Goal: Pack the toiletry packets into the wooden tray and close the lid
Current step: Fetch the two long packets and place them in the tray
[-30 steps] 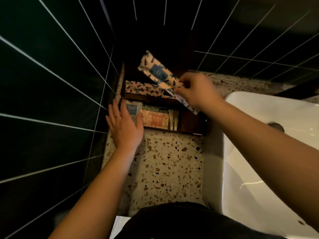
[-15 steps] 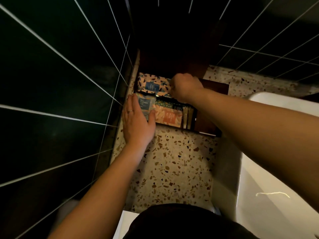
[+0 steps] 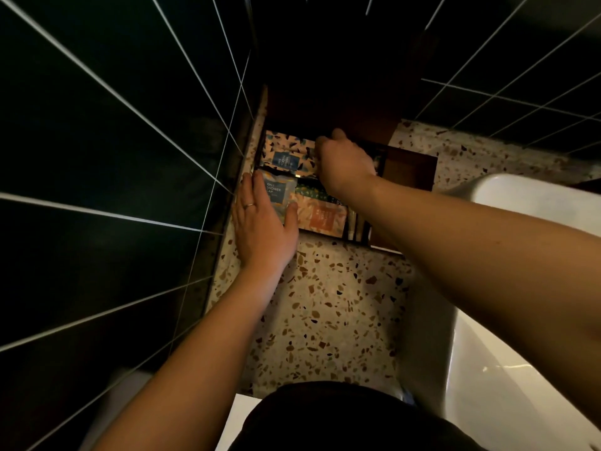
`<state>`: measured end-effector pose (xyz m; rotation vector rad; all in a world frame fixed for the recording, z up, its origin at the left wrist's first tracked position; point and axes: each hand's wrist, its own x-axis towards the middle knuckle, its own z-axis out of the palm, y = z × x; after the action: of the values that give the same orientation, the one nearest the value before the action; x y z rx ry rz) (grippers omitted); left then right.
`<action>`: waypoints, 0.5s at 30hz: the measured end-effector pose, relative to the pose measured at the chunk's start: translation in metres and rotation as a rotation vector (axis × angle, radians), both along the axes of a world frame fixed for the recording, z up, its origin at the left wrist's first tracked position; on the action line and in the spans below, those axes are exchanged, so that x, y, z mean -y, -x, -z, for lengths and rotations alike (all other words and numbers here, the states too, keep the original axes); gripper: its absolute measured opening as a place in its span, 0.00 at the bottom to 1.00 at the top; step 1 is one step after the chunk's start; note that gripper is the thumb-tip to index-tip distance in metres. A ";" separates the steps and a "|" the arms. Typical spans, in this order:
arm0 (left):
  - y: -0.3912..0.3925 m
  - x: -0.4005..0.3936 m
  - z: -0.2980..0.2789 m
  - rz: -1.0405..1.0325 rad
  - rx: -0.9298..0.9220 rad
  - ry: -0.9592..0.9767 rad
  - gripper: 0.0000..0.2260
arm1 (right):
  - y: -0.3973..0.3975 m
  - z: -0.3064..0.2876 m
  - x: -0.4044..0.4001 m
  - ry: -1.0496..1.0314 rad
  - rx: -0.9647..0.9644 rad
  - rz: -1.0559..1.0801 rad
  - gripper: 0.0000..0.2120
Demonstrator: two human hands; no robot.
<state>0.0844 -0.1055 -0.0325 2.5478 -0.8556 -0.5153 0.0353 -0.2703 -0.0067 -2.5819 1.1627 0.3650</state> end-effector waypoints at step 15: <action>0.000 0.003 -0.001 0.013 0.002 0.002 0.36 | 0.032 0.002 0.001 -0.249 0.257 0.086 0.15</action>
<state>0.0847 -0.1089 -0.0318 2.5425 -0.8737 -0.5163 0.0036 -0.2714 -0.0092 -2.2769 1.0598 0.1421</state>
